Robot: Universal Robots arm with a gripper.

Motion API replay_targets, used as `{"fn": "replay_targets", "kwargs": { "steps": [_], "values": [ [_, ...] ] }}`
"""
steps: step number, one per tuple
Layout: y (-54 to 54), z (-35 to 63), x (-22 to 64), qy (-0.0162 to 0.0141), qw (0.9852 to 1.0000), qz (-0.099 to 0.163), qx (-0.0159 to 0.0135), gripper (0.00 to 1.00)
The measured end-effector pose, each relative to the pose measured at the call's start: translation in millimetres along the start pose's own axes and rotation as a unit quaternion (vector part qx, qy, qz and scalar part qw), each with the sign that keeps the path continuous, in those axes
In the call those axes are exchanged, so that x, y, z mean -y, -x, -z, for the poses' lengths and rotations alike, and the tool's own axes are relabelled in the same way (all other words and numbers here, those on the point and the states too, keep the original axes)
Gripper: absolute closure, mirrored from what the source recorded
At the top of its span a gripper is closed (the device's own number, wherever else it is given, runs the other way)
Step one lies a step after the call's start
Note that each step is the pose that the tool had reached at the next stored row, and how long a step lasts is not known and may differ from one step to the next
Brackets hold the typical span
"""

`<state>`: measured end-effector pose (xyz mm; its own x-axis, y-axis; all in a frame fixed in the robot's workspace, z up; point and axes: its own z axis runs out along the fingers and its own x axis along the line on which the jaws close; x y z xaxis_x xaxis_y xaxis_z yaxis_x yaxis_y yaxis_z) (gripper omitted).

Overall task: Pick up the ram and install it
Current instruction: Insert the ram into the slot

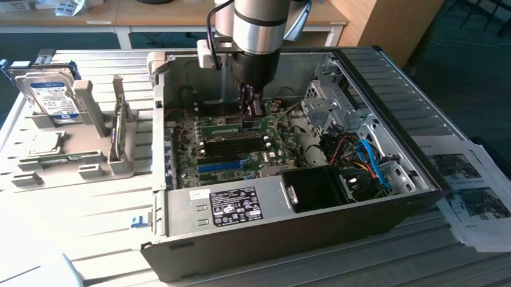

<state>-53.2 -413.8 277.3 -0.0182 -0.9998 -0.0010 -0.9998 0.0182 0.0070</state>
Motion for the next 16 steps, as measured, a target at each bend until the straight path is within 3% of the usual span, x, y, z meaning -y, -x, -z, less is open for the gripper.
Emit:
{"fn": "replay_targets", "kwargs": {
  "steps": [16],
  "values": [
    [0.0, -3.9, 1.7, 0.0, 1.0, 0.0, 0.0, 0.88]
  ]
}}
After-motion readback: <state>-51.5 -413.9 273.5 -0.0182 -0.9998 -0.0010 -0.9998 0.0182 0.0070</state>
